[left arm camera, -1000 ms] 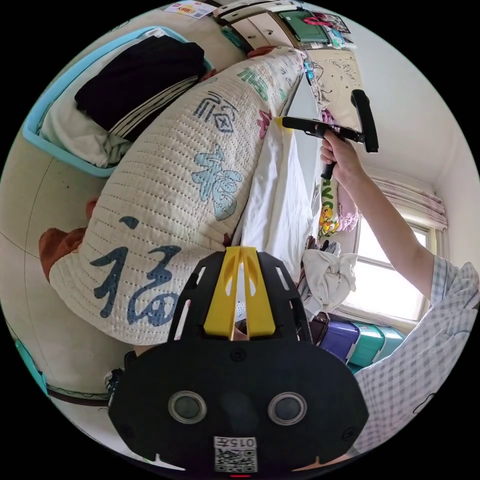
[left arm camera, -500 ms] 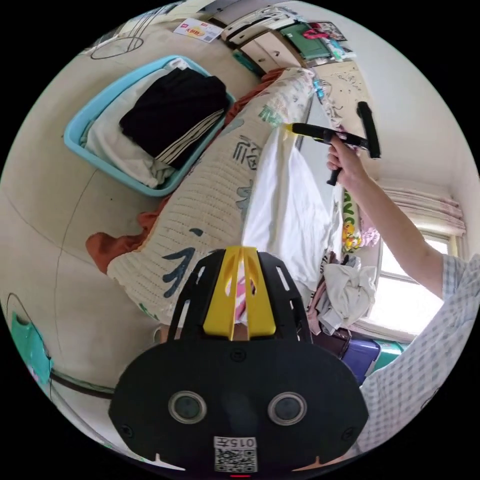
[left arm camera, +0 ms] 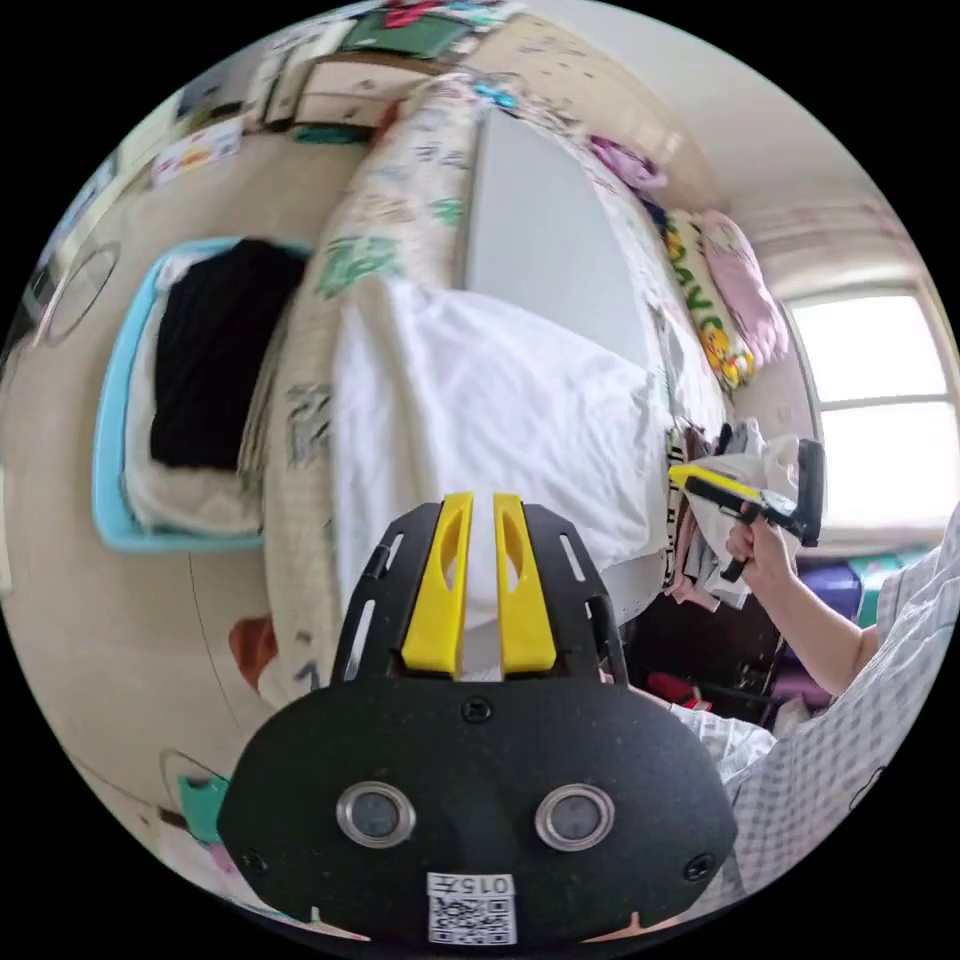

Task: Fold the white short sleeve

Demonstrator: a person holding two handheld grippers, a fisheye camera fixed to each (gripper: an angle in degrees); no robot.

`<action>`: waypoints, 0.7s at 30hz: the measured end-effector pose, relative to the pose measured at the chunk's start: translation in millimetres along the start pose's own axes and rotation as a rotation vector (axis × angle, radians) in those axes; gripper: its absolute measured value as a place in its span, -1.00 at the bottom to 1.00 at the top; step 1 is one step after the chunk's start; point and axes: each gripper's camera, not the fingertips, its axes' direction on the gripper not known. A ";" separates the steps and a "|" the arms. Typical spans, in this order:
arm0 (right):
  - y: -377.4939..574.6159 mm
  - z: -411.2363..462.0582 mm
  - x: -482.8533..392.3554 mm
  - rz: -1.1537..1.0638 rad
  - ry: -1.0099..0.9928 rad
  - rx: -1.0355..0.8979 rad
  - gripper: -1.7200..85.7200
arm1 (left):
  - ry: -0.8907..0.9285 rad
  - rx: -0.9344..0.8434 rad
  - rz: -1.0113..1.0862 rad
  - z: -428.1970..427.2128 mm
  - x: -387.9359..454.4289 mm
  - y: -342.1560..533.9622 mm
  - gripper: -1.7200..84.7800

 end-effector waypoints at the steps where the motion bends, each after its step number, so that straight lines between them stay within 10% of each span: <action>1: 5.2 -0.9 9.7 0.023 -0.013 -0.004 -0.83 | 0.013 -0.005 0.036 9.2 13.5 -14.7 -0.87; 21: 68.1 7.0 59.2 0.161 -0.252 0.044 -0.92 | -0.058 -0.318 0.388 300.8 278.5 -269.0 -0.92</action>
